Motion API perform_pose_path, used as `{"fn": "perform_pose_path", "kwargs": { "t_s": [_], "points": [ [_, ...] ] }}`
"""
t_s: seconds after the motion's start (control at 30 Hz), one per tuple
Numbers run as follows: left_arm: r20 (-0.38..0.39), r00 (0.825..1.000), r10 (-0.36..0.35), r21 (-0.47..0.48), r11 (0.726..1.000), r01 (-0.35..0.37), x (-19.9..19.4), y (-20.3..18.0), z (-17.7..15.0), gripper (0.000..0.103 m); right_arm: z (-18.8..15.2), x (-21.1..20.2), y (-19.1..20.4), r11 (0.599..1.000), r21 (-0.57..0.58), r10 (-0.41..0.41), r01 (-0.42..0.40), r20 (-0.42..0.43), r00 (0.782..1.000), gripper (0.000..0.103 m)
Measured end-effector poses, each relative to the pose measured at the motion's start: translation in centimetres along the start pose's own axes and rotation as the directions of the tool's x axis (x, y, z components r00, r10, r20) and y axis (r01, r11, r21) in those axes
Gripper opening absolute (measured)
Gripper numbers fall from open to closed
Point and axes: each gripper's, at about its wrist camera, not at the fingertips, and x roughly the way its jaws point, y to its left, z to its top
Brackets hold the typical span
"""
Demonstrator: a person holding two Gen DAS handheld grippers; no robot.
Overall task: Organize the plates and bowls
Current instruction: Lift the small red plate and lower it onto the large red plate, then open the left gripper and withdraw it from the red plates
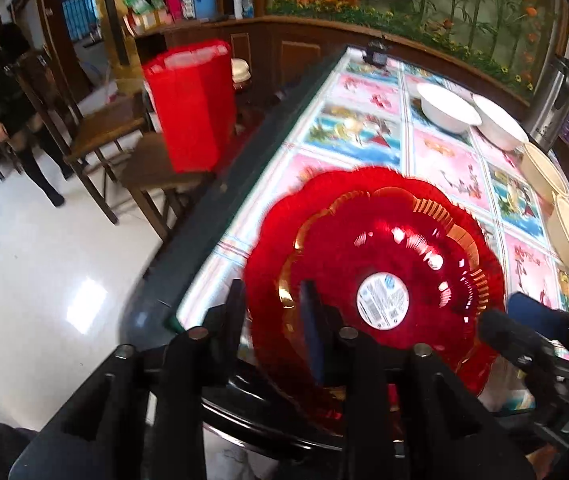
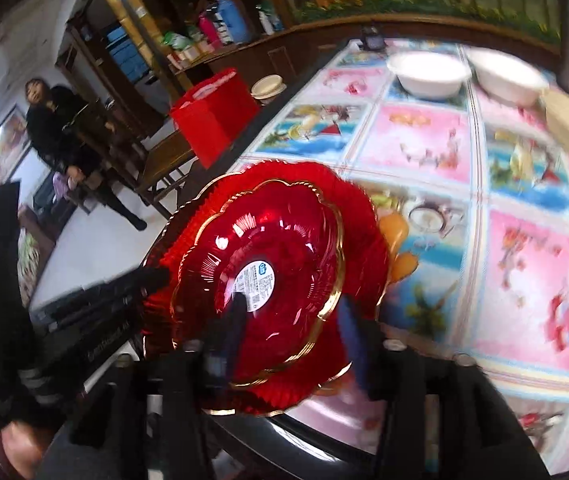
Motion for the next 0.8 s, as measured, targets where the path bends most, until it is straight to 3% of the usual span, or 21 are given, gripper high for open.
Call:
{"fn": "perform_pose_path", "kwargs": {
  "t_s": [0.13, 0.23, 0.37, 0.47, 0.8],
  "points": [
    [0.079, 0.997, 0.009, -0.014, 1.000, -0.008, -2.1, 0.2, 0.4, 0.041, 0.2, -2.7, -0.6, 0.999, -0.035, 0.028, -0.027, 0.043, 0.999, 0.057],
    [0.145, 0.989, -0.017, -0.007, 1.000, 0.018, -4.0, -0.8, 0.6, 0.058, 0.6, -5.2, -2.1, 1.000, -0.020, 0.012, -0.009, 0.133, 0.991, 0.062],
    [0.204, 0.975, -0.084, 0.088, 0.994, 0.067, -5.9, -4.1, 0.5, 0.073, 1.1, -7.6, -4.6, 0.999, 0.025, -0.034, 0.029, 0.240, 0.970, 0.069],
    [0.212, 0.969, -0.127, 0.147, 0.984, 0.096, -6.6, -6.4, 0.5, 0.075, 1.4, -9.2, -7.0, 0.996, 0.081, -0.055, 0.033, 0.286, 0.957, 0.070],
    [0.102, 0.954, -0.283, 0.268, 0.931, 0.248, -6.0, -15.1, 1.7, 0.075, 1.3, -14.3, -16.6, 0.958, 0.250, -0.228, 0.143, 0.355, 0.907, 0.073]
  ]
}}
